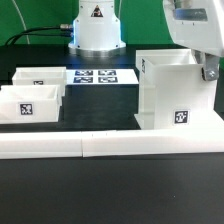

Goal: Assemble drawer

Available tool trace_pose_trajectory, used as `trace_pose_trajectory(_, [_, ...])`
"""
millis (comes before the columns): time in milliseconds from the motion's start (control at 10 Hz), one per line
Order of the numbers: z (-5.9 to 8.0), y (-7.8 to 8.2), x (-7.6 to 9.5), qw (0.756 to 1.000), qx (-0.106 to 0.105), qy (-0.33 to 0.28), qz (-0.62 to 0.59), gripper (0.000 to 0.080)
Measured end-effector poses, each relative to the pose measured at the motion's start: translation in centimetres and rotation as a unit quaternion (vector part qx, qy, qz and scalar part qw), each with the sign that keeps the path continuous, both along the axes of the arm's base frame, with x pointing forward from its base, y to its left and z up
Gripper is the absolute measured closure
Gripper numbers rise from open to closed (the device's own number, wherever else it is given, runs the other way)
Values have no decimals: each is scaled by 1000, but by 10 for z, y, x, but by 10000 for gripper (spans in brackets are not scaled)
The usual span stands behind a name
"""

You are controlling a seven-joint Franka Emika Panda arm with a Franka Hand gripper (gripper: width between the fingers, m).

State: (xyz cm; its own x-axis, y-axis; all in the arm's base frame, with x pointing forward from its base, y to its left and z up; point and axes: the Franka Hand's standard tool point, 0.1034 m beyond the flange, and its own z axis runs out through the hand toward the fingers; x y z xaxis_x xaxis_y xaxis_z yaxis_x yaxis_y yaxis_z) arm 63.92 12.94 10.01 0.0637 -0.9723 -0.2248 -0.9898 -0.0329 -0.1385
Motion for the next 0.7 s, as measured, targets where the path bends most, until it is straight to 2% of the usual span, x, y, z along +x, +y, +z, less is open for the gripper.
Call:
trace_pose_trajectory(400, [-1,3,13,1000,4,6,-11,757])
trace_pose_trajectory(700, [-2,2,13,1000,5,11,-11,757])
